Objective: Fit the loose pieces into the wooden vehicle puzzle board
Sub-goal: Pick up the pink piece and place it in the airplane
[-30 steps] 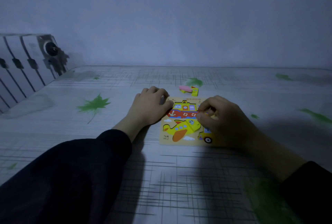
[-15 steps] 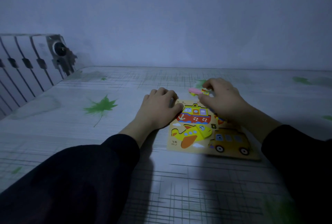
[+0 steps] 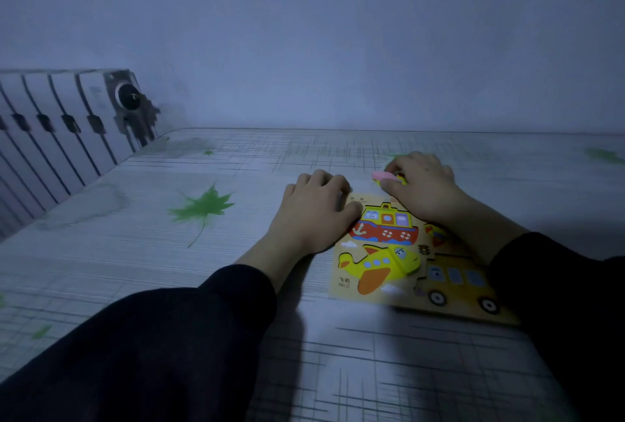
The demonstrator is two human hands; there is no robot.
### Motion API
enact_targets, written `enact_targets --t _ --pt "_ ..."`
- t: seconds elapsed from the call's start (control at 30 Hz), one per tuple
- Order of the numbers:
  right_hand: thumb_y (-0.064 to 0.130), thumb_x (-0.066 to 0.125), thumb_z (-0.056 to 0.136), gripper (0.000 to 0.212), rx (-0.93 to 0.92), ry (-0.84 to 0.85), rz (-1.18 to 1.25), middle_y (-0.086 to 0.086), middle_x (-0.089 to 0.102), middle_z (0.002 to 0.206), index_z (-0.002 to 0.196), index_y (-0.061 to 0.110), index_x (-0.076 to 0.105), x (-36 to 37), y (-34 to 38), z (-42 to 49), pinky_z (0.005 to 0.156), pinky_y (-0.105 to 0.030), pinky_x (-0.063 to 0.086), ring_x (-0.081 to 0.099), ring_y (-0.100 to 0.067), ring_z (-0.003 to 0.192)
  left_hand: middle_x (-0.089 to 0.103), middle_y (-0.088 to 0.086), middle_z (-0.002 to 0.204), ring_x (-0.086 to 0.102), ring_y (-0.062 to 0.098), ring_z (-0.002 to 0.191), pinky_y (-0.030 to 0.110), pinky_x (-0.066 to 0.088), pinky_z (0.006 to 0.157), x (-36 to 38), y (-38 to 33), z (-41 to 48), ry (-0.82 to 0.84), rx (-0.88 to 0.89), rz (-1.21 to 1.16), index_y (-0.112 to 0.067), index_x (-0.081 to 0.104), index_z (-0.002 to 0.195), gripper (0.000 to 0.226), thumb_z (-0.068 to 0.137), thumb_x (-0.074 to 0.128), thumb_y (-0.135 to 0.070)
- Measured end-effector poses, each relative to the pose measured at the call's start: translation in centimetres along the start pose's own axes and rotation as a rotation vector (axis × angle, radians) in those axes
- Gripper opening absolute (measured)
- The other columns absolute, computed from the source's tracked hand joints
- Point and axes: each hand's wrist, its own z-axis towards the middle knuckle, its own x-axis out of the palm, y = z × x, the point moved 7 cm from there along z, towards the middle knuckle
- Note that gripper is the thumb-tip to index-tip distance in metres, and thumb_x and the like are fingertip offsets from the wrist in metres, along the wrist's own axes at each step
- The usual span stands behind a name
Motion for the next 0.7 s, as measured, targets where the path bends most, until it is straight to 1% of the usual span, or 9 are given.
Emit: enact_targets --t 0.1,0.2,0.3,0.37,0.5,0.53,0.6,0.7 --pt "0.048 0.048 0.09 0.029 -0.022 -0.014 0.006 -0.006 0.056 0.111 0.101 0.024 0.06 -0.1 0.1 0.0 0.091 -0.044 0.031 0.042 -0.028 0.112 0.053 0.002 0.127 0.044 0.025 0.117 0.04 0.03 0.092 0.1 0.0 0.1 0.009 -0.002 0.001 -0.029 0.055 0.122 0.047 0.088 0.042 -0.059" --pt "0.051 0.048 0.09 0.032 -0.045 -0.073 0.024 -0.005 0.056 0.108 0.101 0.024 0.061 -0.8 0.3 -0.2 0.09 -0.043 0.031 0.044 -0.028 0.11 0.053 0.002 0.127 0.043 0.024 0.117 0.04 0.03 0.092 0.1 0.0 0.1 0.012 -0.005 -0.001 -0.03 0.055 0.122 0.049 0.087 0.041 -0.06" --pt "0.052 0.048 0.089 0.032 -0.086 -0.119 0.05 -0.002 0.056 0.101 0.099 0.025 0.062 -1.5 0.9 -0.8 0.087 -0.042 0.031 0.045 -0.025 0.104 0.053 0.001 0.126 0.044 0.025 0.117 0.039 0.029 0.091 0.0 0.1 0.2 0.009 -0.007 -0.013 -0.03 0.056 0.121 0.048 0.086 0.042 -0.061" --pt "0.05 0.051 0.088 0.029 -0.113 -0.118 0.076 -0.001 0.055 0.096 0.099 0.026 0.063 -1.8 1.3 -1.3 0.085 -0.04 0.031 0.046 -0.024 0.1 0.053 0.002 0.125 0.044 0.025 0.117 0.04 0.03 0.091 0.0 0.1 0.2 0.013 -0.007 -0.017 -0.03 0.057 0.12 0.048 0.086 0.042 -0.061" --pt "0.041 0.059 0.085 0.023 -0.151 -0.061 0.173 -0.002 0.06 0.094 0.098 0.024 0.066 -2.8 1.7 -2.4 0.086 -0.046 0.044 0.051 -0.024 0.095 0.053 0.002 0.126 0.044 0.025 0.117 0.039 0.028 0.089 0.1 0.2 0.2 0.011 -0.01 -0.016 -0.03 0.057 0.121 0.047 0.087 0.042 -0.06" --pt "0.039 0.06 0.084 0.022 -0.158 -0.055 0.196 -0.003 0.061 0.094 0.098 0.024 0.067 -3.0 1.8 -2.7 0.084 -0.045 0.045 0.052 -0.023 0.094 0.053 0.002 0.126 0.044 0.025 0.117 0.039 0.028 0.089 0.0 0.2 0.2 0.01 -0.01 -0.013 -0.03 0.057 0.121 0.047 0.087 0.043 -0.06" --pt "0.039 0.062 0.083 0.023 -0.175 -0.044 0.225 -0.002 0.061 0.094 0.1 0.025 0.067 -3.5 1.9 -3.3 0.081 -0.039 0.043 0.052 -0.021 0.093 0.053 0.002 0.126 0.044 0.026 0.117 0.04 0.029 0.09 0.0 0.1 0.2 0.011 -0.01 -0.013 -0.03 0.057 0.121 0.047 0.088 0.043 -0.059" --pt "0.037 0.066 0.084 0.025 -0.221 -0.033 0.224 0.002 0.061 0.094 0.104 0.023 0.067 -4.0 2.2 -4.3 0.074 -0.03 0.036 0.052 -0.016 0.091 0.054 0.002 0.125 0.044 0.026 0.117 0.041 0.03 0.092 -0.2 0.1 0.1 0.004 -0.017 -0.018 -0.03 0.058 0.119 0.044 0.088 0.046 -0.058"
